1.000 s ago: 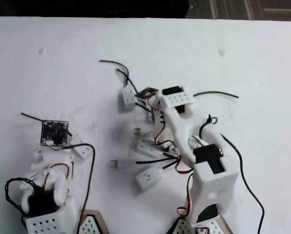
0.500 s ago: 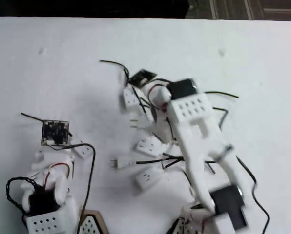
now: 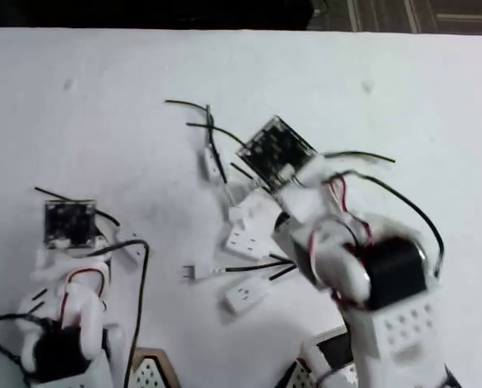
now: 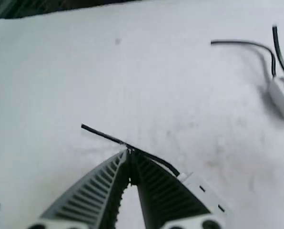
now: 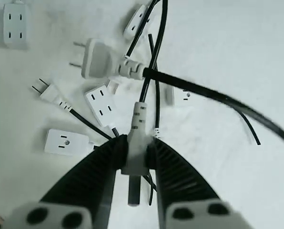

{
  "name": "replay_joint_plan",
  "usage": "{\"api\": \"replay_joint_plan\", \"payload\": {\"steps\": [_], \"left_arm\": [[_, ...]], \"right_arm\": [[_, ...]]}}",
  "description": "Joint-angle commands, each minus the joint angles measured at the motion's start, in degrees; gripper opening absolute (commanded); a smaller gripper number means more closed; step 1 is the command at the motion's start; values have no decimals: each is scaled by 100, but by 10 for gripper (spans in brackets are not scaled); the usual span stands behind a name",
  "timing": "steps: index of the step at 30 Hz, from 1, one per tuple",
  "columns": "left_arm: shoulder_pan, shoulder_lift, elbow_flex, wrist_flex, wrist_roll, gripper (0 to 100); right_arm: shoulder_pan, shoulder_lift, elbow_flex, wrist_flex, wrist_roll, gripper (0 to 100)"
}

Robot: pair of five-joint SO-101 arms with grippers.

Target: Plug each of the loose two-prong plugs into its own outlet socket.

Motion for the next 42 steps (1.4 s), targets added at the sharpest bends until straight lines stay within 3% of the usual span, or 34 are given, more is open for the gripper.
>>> {"api": "replay_joint_plan", "payload": {"steps": [1,9,17,21,36,42], "left_arm": [[198,4,-738,-369,633,24],[1015,4,-738,-738,1116,24],[1130,4,-791,-791,1125,24],[1437,4,-853,-1222,1125,24],[3987,-4,-870,-2110,1134,23],[4954,-4,-870,-2136,1134,23]], "right_arm": [[-31,-444,-53,-180,0,17],[22,-435,-35,-532,0,17],[-31,-488,-62,-497,-18,17],[-101,-673,-70,-488,-378,17],[-2738,-1437,-35,-224,-1451,17],[-3275,-1332,123,-84,-1468,18]]}}
